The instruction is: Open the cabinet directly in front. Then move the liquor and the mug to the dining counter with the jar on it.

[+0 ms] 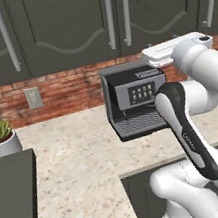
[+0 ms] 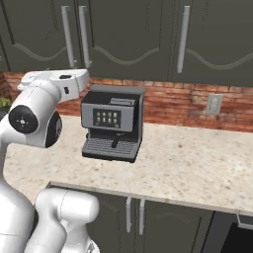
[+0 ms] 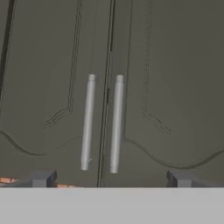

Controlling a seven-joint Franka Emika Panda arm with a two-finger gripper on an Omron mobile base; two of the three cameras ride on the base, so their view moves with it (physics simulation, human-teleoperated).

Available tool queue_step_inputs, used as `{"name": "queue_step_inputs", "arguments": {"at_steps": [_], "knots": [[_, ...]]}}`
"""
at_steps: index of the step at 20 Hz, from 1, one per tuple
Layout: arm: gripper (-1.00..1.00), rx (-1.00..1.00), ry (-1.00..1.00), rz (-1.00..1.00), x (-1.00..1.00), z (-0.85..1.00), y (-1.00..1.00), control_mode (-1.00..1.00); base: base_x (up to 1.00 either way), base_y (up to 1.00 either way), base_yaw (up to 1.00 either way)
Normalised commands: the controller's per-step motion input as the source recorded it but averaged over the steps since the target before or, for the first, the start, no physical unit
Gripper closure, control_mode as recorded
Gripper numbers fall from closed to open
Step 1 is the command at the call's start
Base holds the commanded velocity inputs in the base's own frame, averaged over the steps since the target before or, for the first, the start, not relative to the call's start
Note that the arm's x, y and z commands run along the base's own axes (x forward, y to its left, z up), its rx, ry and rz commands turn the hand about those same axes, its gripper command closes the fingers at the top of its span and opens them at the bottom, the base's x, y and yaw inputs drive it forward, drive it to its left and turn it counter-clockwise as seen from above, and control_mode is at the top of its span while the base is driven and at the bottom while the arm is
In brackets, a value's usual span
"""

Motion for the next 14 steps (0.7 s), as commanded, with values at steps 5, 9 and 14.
{"name": "queue_step_inputs", "arguments": {"at_steps": [5, 9, 14], "knots": [[-1.00, 0.00, 0.05, 0.00, 0.65, 0.00, 0.00, -1.00, 0.00, 0.00, 0.00], [-1.00, 0.00, 0.03, 0.00, 0.60, 0.00, 0.00, -1.00, 0.00, 0.00, 0.00], [-1.00, 0.00, 0.00, -0.01, 0.65, 0.00, 0.05, -1.00, 0.00, 0.00, 0.00]]}}
